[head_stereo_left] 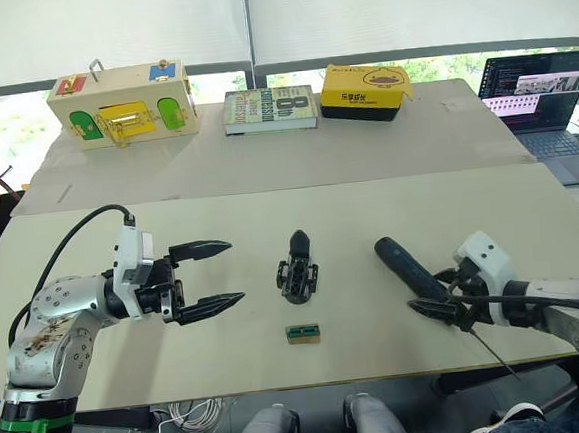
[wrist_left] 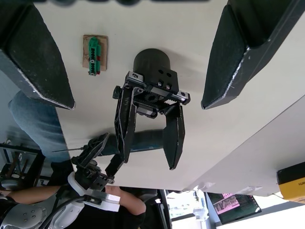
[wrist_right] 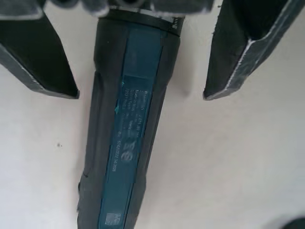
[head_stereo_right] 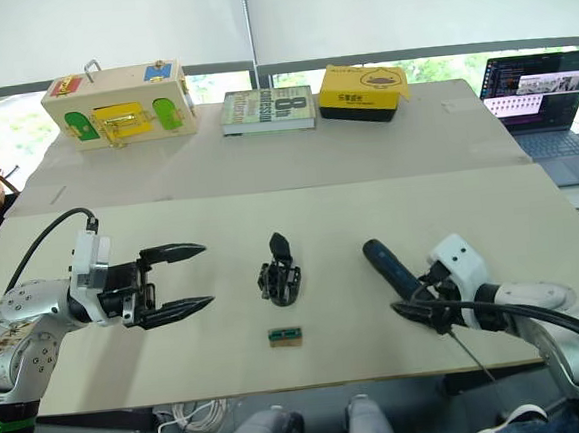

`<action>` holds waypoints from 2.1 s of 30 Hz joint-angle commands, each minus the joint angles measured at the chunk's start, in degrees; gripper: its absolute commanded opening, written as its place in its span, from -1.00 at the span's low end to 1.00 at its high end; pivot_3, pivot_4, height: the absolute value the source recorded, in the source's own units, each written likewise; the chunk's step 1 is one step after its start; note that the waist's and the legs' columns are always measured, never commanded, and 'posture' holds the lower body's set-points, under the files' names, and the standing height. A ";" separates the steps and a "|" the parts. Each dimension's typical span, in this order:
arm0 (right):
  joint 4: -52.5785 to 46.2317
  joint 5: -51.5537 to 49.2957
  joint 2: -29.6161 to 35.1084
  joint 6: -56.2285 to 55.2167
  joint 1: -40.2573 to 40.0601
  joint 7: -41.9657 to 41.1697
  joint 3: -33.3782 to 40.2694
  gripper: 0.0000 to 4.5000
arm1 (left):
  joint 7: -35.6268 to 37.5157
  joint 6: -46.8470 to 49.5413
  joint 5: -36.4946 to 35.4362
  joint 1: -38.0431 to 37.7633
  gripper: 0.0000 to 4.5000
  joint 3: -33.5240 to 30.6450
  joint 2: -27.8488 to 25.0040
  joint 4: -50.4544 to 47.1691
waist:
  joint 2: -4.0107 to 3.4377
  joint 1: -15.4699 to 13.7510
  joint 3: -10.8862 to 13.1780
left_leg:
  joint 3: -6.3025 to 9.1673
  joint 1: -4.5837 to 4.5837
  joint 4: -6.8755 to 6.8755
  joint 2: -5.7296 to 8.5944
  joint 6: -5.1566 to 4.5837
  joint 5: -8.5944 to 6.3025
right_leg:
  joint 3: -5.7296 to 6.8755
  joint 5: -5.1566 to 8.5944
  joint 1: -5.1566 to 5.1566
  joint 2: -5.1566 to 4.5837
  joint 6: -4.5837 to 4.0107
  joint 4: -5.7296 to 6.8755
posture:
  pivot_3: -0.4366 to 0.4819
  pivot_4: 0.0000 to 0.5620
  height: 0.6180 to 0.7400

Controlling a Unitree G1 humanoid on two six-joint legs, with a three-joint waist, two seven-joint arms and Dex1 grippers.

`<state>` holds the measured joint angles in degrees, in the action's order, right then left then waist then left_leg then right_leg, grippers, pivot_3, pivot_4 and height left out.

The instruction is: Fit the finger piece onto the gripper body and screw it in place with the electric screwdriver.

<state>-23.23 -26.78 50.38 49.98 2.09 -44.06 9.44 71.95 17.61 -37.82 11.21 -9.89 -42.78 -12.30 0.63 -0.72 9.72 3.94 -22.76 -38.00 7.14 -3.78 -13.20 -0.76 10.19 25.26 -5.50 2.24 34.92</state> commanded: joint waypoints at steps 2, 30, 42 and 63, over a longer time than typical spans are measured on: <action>-3.14 -1.50 4.17 -0.92 1.24 -2.80 4.17 0.97 | -0.08 -0.44 0.34 -0.47 1.00 -0.15 -0.21 -0.38 | 0.00 0.01 0.00 | 0.00 0.00 0.00 0.00 0.00 0.00 | 0.01 0.00 -0.01 0.00 0.00 -0.01 | -0.05 -0.47 1.00; -2.73 -10.01 22.92 40.47 31.87 -1.52 -21.48 0.97 | 5.36 -0.26 -0.22 -7.74 1.00 5.37 -0.04 -6.97 | -0.21 0.08 0.09 | 1.08 -0.69 -0.02 0.90 -0.25 0.46 | 1.92 0.59 -0.05 -1.90 0.60 0.12 | -0.05 -0.47 1.00; 3.92 -4.62 20.24 38.03 41.83 -3.56 -41.00 0.97 | 5.60 -1.09 0.53 -8.40 1.00 5.86 -0.32 -7.75 | -0.22 -0.01 0.09 | 0.58 -0.63 -0.03 0.91 -0.51 0.32 | 1.71 0.32 0.02 -1.82 0.52 0.09 | -0.05 -0.47 1.00; 8.27 -0.59 16.96 34.99 37.42 -3.59 -40.39 -0.15 | 4.92 -1.18 1.47 -9.63 1.00 6.52 -0.26 -8.49 | 0.32 0.09 -0.15 | 0.39 -0.37 -0.08 0.87 -0.55 0.29 | 1.49 0.11 -0.09 -1.59 0.61 0.06 | -0.05 -0.47 1.00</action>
<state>-14.27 -27.76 66.82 87.03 40.83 -47.33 -31.59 76.99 17.39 -36.07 1.97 -3.20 -42.91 -18.95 0.95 -0.64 9.57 4.33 -23.12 -38.08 8.01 -4.33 -12.92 0.73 10.30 25.16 -7.08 2.85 34.97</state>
